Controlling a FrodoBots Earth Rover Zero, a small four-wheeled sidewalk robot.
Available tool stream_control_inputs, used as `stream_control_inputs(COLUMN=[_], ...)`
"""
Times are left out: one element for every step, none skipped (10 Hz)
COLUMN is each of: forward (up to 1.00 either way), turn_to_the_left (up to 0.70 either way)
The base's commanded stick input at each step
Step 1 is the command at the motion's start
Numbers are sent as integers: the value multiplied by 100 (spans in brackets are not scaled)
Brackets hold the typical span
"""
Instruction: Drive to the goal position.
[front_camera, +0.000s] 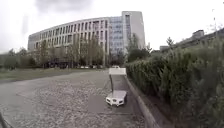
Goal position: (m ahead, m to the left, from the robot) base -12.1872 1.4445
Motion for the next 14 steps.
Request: stream_control_inputs(forward=[0,0,0,0,0,0,0,0,0,0,0,0,0,0], turn_to_the_left=[70,70,70,70,70,70,70,70,70,70,70,70,70,70])
